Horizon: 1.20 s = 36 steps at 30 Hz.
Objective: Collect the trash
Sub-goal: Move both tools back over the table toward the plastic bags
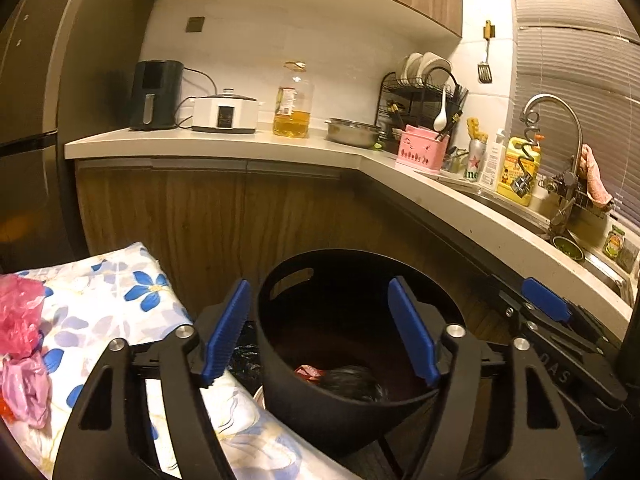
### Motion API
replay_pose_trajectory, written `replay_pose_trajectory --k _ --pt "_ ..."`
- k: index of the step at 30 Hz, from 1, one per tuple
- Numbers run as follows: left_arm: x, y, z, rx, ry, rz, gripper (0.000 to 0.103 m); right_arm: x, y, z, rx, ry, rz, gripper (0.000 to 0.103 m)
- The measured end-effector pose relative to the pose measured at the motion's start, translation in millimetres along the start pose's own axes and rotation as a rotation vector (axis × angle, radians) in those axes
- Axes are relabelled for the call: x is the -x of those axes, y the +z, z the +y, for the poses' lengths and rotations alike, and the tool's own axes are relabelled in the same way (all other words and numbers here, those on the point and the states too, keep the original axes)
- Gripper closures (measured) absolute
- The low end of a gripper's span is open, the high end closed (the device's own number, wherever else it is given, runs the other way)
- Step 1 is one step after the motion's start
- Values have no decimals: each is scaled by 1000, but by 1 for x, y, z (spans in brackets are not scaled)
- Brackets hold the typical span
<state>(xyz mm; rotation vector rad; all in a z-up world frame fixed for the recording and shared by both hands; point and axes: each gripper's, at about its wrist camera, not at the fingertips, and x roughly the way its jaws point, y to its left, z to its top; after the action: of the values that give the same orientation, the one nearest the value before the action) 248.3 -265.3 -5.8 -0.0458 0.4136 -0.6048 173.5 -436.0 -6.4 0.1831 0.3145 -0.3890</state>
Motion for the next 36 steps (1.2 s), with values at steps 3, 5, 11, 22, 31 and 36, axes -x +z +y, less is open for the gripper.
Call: replay_pose_trajectory --k 3,5,11,22,31,36 --pt "16 -3 8 23 32 -11 23 12 -2 5 19 4 -10 27" --pt "27 -5 13 35 60 -18 17 20 -5 12 35 14 -14 23" --pt "65 -18 33 41 194 -39 14 40 -13 37 83 57 -13 17" --pt "139 -39 84 123 365 -74 5 76 -33 92 153 116 -73 13" --pt "201 -64 149 202 575 -102 5 89 -63 169 242 272 -40 12" --pt "231 -76 189 249 675 -107 5 89 -87 220 291 366 18 12"
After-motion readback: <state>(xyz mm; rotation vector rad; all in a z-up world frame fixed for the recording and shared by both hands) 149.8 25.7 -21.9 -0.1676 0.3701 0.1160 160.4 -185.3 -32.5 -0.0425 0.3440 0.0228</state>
